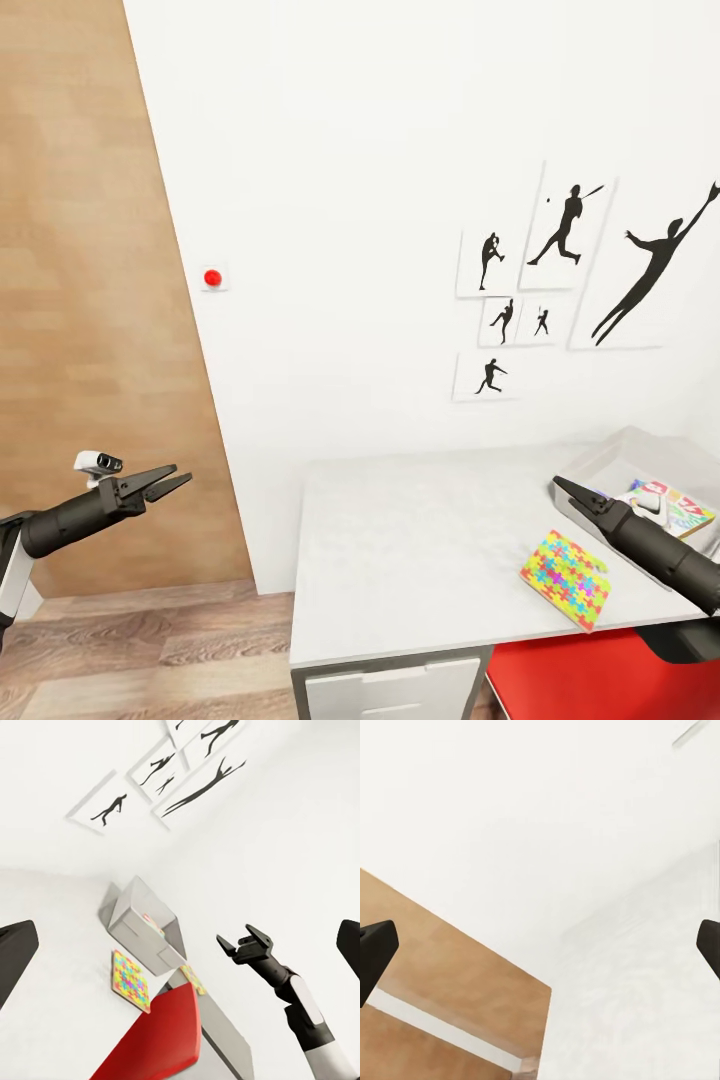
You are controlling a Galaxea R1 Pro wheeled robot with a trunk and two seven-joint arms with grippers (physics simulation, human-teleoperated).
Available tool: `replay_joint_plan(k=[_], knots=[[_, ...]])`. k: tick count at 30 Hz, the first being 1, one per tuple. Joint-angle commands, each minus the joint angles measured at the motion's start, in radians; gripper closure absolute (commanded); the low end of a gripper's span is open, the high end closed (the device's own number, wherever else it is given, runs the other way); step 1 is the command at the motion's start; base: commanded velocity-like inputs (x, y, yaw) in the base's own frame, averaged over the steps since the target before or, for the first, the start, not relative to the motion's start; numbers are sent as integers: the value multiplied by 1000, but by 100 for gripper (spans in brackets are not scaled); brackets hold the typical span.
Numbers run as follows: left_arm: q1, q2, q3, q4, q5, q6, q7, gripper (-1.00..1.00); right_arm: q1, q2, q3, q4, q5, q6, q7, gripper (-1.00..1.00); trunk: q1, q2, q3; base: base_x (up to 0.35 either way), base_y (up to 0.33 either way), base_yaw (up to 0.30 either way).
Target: Put all the toys in the child's room - the three board games (two on the bed and one on the table), the two jigsaw puzzles on the table, and the tennis ball on the table - inside the toy box on the table in the child's room.
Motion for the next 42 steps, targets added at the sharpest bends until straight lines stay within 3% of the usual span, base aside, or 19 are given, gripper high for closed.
replay_joint_plan(k=[1, 3, 6, 10, 15, 20, 26, 29, 31, 37, 39, 42], knots=[[-1, 0, 0, 0, -1, 11, -4, -100, -1, 3, 2, 0, 5, 4, 1, -100, 1, -2, -2, 0, 0, 0], [-1, 1, 1, 0, -1, 11, -4, -100, -1, 18, 22, 0, 29, 1, -12, -100, 1, -2, -2, 0, 0, 0], [-1, 1, 1, 0, -1, 11, -4, -100, -2, 55, 68, -10, 89, -1, -92, -100, 1, -2, -2, 0, 0, 0], [-1, -1, 0, 0, -1, 11, -4, -100, -17, 99, 90, -13, 107, 9, -222, -100, 1, -2, -2, 0, 0, 0], [-1, 0, 0, 0, -1, 11, -4, -100, -109, 146, 128, -12, 110, 58, -444, -100, 1, -2, -2, 0, 0, 0], [-1, 0, 0, 0, -1, 11, -4, -100, -206, 205, 190, -10, 111, 86, -735, -100, 1, -2, -2, 0, 0, 0], [-1, 1, 1, 0, -1, 11, -4, -100, -266, 271, 225, 21, 115, 84, -981, -100, 1, -2, -2, 0, 0, 0], [-1, 1, 2, 0, -1, 11, -4, -100, -288, 297, 237, 62, 118, 81, -1073, -100, 1, -2, -2, 0, 0, 0], [-1, 1, 2, 0, -1, 11, -4, -100, -307, 311, 241, 112, 121, 71, -1122, -100, 1, -2, -2, 0, 0, 0], [-1, 1, 6, 0, -1, 11, -4, -100, -350, 316, 244, 249, 126, -10, -1162, -100, 1, -2, -2, 0, 0, 0], [-1, 1, 10, 0, -1, 11, -4, -100, -360, 315, 245, 287, 140, -32, -1166, -100, 1, -2, -2, 0, 0, 0], [-1, 1, 14, 0, -1, 11, -4, -100, -374, 313, 245, 323, 194, -76, -1168, -100, 1, -2, -2, 0, 0, 0]])
